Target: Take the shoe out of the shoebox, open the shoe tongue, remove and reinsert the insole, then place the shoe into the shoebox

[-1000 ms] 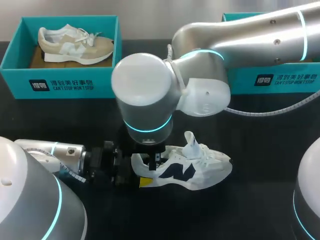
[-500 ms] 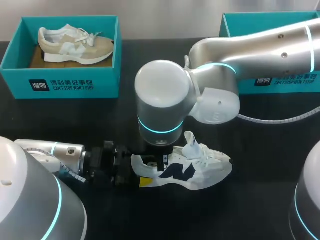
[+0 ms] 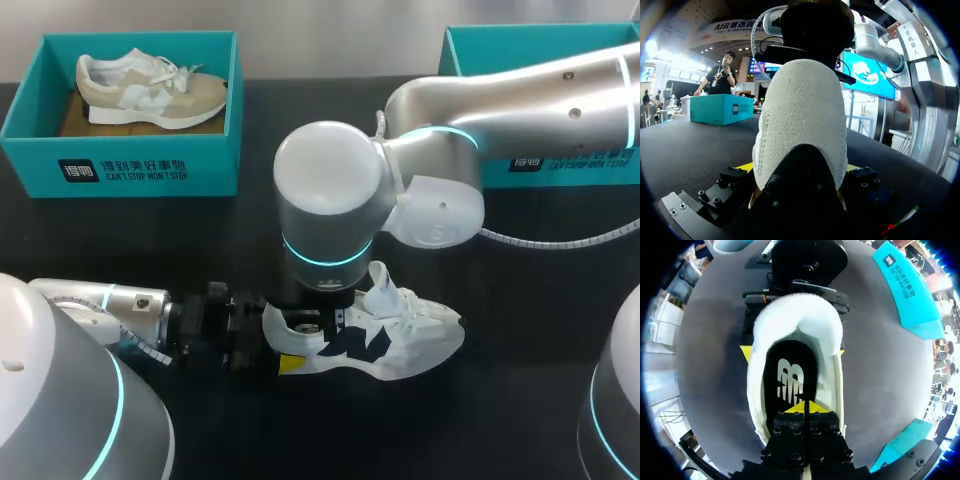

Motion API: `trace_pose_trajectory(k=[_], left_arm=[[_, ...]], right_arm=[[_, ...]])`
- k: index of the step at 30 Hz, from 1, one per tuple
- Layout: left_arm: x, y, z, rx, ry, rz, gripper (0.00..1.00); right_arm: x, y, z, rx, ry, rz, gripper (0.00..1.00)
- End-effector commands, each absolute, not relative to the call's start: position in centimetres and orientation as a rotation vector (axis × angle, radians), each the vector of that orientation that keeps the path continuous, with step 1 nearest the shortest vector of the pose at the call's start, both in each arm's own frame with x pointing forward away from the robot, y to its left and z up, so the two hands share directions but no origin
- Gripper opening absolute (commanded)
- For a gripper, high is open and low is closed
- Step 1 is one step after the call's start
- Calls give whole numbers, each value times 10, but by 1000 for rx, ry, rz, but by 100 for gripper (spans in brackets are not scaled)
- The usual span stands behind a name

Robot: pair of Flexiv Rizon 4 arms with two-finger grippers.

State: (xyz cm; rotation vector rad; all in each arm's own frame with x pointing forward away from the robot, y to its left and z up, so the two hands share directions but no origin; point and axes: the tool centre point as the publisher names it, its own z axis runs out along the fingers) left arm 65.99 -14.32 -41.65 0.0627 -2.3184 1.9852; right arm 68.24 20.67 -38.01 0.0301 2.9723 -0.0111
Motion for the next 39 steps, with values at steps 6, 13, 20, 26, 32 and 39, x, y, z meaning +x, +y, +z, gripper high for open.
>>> trace_pose_trajectory(k=[6, 13, 20, 26, 32, 39], left_arm=[[659, -141, -419, 65, -2319, 1987, 0], [659, -141, -419, 65, -2319, 1987, 0], [659, -141, -419, 65, -2319, 1987, 0], [659, -141, -419, 65, -2319, 1987, 0], [659, -141, -419, 65, -2319, 1987, 0], [659, -141, -419, 65, -2319, 1987, 0]], right_arm=[[681, 195, -379, 89, 2964, -50, 0], [682, 179, -382, 130, 2953, -45, 0], [684, 168, -383, 174, 2954, -84, 0], [688, 165, -384, 170, 2953, -90, 0], [690, 166, -386, 145, 2984, -95, 43], [691, 165, -396, 134, 3043, -114, 48]])
